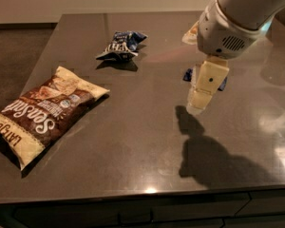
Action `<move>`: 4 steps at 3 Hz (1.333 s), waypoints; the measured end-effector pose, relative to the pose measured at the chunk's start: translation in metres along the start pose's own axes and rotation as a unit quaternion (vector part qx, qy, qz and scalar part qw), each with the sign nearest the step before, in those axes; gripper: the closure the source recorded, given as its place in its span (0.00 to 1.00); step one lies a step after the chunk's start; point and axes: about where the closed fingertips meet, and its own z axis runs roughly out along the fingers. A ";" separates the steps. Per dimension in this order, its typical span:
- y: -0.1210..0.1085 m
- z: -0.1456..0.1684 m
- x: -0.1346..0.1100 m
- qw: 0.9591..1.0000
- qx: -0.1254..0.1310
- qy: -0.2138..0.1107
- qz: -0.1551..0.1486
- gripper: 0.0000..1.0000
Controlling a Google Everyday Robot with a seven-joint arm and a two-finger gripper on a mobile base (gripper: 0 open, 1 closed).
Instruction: Move brown chip bag near rxbar blueberry
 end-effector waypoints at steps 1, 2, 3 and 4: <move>-0.009 0.036 -0.062 0.997 -0.031 -0.029 -0.059 0.00; -0.012 0.057 -0.100 0.994 -0.048 -0.044 -0.093 0.00; -0.017 0.093 -0.142 0.988 -0.068 -0.043 -0.134 0.00; -0.019 0.119 -0.161 0.984 -0.080 -0.030 -0.158 0.00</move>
Offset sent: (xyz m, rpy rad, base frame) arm 0.0373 0.1584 -0.0249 0.0548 0.0407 0.3178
